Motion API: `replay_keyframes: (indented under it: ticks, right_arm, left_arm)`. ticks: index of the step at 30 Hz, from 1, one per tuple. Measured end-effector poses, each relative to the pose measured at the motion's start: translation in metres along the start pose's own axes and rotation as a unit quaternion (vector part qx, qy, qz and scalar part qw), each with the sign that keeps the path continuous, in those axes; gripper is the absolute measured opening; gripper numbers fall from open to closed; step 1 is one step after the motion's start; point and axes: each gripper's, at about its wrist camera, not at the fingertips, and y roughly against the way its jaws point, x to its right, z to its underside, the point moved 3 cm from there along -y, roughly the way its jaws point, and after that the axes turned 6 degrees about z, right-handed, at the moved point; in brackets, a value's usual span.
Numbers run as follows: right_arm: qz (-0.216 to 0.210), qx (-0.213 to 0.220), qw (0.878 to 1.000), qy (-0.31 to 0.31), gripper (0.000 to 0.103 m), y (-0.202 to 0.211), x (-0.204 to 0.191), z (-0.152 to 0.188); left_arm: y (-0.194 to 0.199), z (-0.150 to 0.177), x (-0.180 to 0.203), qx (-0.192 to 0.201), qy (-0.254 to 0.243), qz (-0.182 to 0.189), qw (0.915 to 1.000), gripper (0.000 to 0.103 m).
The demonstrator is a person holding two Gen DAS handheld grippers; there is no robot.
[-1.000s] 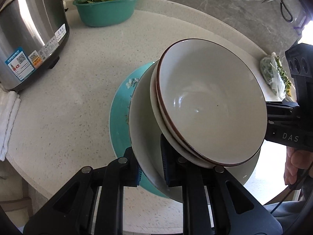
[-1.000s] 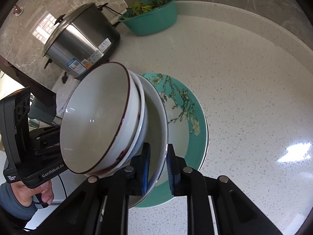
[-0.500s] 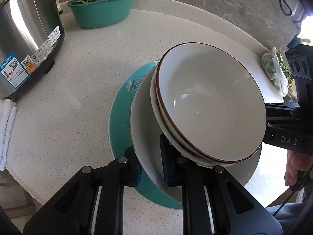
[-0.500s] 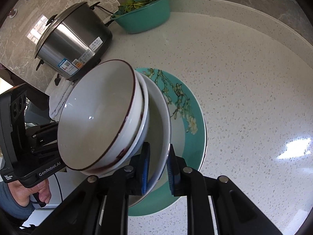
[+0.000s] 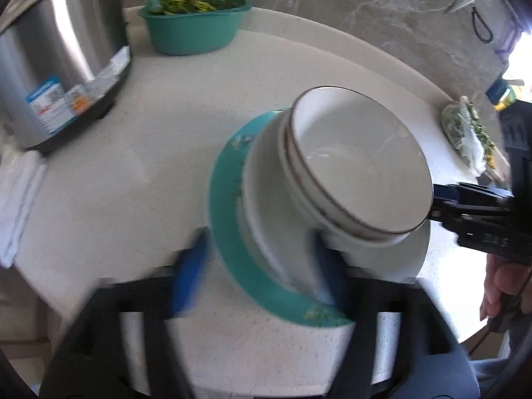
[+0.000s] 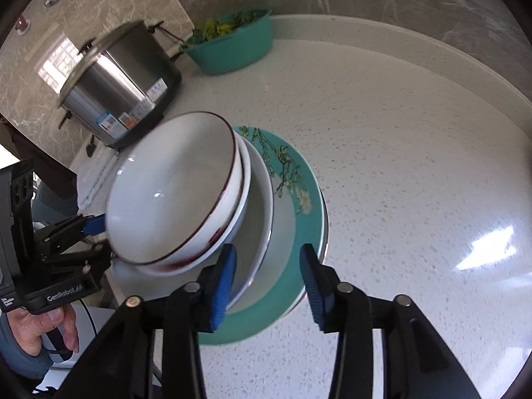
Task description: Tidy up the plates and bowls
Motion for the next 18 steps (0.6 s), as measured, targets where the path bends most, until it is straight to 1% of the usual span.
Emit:
replay_keyframes:
  ticks: [1,2,3,6,10,11,13,14,16,18]
  right_arm:
    - [0.002,0.004,1.0,-0.001,0.054,0.005,0.001,0.002]
    - [0.002,0.009,1.0,-0.002,0.06,0.01,0.001,0.004]
    - [-0.006,0.016,1.0,-0.006,0.07,0.018,0.002,0.006]
    - [-0.016,0.032,0.999,-0.012,0.08,0.04,0.003,0.011]
    - [-0.021,0.058,0.998,-0.011,0.096,0.072,0.0,0.015]
    - [-0.02,0.068,0.997,-0.01,0.103,0.083,-0.001,0.017]
    - [-0.016,0.084,0.996,-0.01,0.103,0.1,-0.004,0.022]
    - [-0.016,0.09,0.996,-0.011,0.103,0.108,-0.004,0.026]
    - [-0.011,0.099,0.995,-0.011,0.103,0.125,-0.006,0.033]
    - [0.0,0.108,0.994,-0.006,0.103,0.14,-0.01,0.04]
  left_arm:
    - [0.005,0.002,0.0,0.003,0.005,0.005,1.0,0.103]
    - [0.014,0.004,0.001,0.014,0.009,0.014,0.9998,0.103]
    - [0.022,0.004,0.001,0.022,0.012,0.011,0.9996,0.103]
    - [0.048,0.007,0.01,0.047,0.017,0.005,0.9987,0.103]
    - [0.084,0.011,0.035,0.092,-0.007,-0.026,0.9954,0.103]
    - [0.093,0.013,0.043,0.101,-0.012,-0.031,0.9943,0.103]
    - [0.108,0.017,0.058,0.104,-0.018,-0.044,0.9935,0.103]
    - [0.114,0.02,0.065,0.102,-0.02,-0.06,0.9928,0.103]
    - [0.128,0.028,0.076,0.1,-0.011,-0.103,0.9895,0.103]
    - [0.14,0.035,0.08,0.088,0.017,-0.147,0.9851,0.103]
